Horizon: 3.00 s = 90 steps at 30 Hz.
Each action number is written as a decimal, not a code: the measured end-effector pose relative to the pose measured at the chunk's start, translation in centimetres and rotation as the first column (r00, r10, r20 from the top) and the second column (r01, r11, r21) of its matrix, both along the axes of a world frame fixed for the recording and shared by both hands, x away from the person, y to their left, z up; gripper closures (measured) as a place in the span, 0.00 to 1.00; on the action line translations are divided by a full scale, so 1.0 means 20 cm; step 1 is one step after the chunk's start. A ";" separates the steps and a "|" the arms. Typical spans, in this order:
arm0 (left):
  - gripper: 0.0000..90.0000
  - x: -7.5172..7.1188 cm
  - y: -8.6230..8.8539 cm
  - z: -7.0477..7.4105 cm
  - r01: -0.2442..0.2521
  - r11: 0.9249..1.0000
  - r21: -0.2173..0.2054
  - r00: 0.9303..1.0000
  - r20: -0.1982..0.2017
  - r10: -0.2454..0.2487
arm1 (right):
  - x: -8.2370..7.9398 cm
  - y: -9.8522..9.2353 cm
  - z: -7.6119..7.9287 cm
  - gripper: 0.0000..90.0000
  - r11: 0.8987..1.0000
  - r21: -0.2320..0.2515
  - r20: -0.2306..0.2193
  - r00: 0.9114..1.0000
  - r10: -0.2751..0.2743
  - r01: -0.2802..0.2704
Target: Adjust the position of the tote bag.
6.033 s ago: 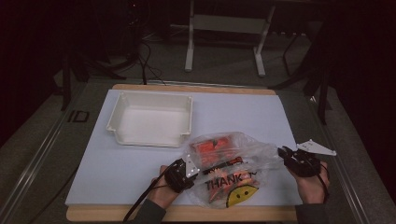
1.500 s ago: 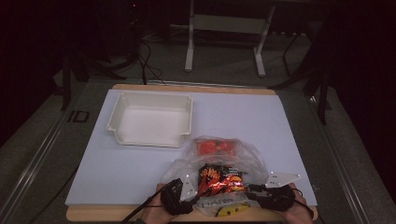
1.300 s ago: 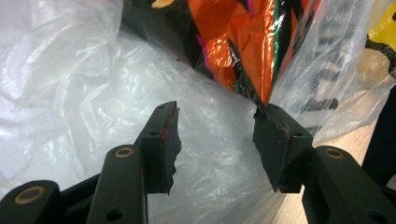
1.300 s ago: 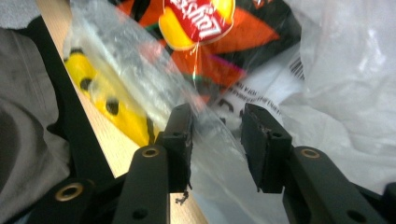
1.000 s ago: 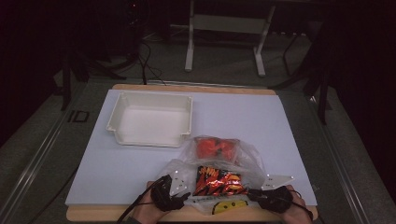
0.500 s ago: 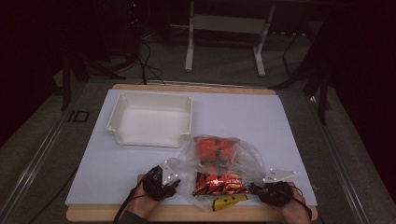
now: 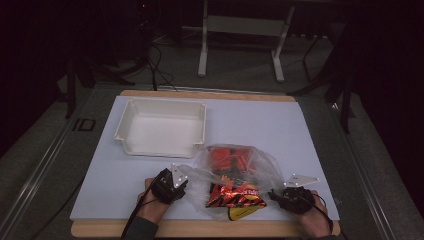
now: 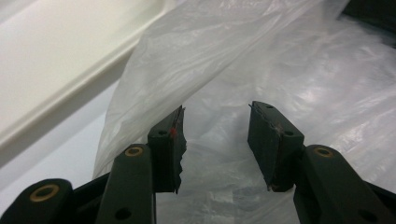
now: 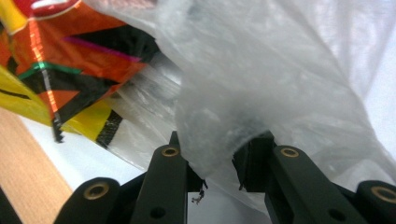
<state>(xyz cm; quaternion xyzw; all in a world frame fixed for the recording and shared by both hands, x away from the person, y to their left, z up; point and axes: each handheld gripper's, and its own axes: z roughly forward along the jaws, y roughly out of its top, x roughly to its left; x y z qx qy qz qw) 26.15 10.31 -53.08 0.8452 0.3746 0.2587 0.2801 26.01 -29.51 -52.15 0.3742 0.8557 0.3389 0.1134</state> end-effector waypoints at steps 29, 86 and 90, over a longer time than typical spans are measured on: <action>0.63 -0.05 -0.06 0.21 0.068 0.982 -0.177 0.997 0.046 -0.061 | -0.06 -0.01 0.20 0.85 0.999 0.039 0.122 0.992 0.028 -0.033; 0.99 0.10 -0.25 0.14 -0.005 0.999 -0.047 0.994 0.106 0.010 | 0.33 0.28 0.11 0.54 0.958 -0.229 0.287 0.953 -0.100 0.170; 1.00 0.10 -0.21 0.17 -0.019 0.996 -0.083 0.991 0.132 0.030 | 0.34 0.27 0.11 0.66 0.958 -0.228 0.285 0.953 -0.104 0.173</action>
